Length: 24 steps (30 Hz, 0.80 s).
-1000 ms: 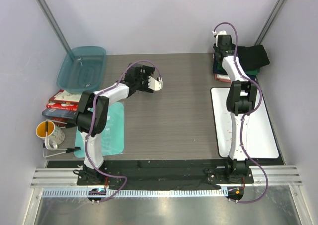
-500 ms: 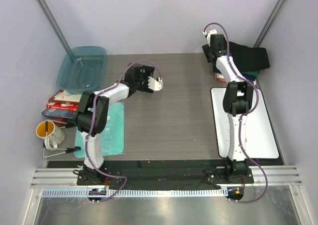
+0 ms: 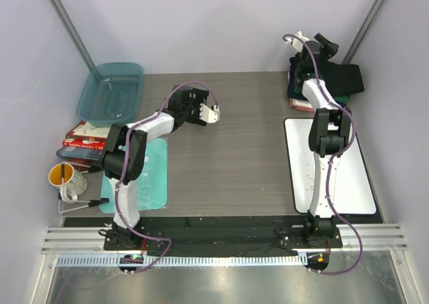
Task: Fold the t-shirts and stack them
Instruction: Put the neatly folded tshirt into the corner of the board with the right arm
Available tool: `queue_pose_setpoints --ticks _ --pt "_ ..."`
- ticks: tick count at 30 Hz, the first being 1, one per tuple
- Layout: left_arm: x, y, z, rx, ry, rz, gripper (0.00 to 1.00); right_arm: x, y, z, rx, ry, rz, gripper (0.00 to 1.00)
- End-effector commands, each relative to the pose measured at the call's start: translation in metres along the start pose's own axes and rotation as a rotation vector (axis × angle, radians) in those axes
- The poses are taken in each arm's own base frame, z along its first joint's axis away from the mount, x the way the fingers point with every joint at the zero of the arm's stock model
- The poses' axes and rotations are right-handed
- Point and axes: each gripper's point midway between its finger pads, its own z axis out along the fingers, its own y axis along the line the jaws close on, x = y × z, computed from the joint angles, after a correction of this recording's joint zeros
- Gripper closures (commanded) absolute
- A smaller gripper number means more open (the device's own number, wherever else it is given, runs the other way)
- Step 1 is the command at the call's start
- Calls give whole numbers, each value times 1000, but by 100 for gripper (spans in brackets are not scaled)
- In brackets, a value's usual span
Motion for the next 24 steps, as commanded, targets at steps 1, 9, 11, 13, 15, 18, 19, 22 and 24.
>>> queue_pose_setpoints --ticks 1,9,11,13,15,18,19,22,24 --pt "-3 18 -2 -30 -6 11 2 32 -51 21 180 66 -78 18" --pt "-1 20 -4 -24 7 11 2 74 -58 49 233 150 -170 16" --pt "-2 18 -3 -21 7 11 2 86 -46 51 210 169 -195 16" --pt "-1 17 -3 -18 8 7 2 103 -30 54 169 191 -204 15" --pt "-1 17 -2 -18 4 8 2 110 -15 56 126 191 -197 15" --pt "-3 19 -1 -18 -2 14 2 124 17 58 49 198 -201 15" --pt "-3 20 -2 -21 -2 15 2 127 27 58 24 200 -207 14" --pt "-4 21 -2 -22 -4 15 2 132 50 59 -30 196 -176 14" --pt "-4 20 -2 -21 -5 16 2 130 58 59 -49 195 -151 14"
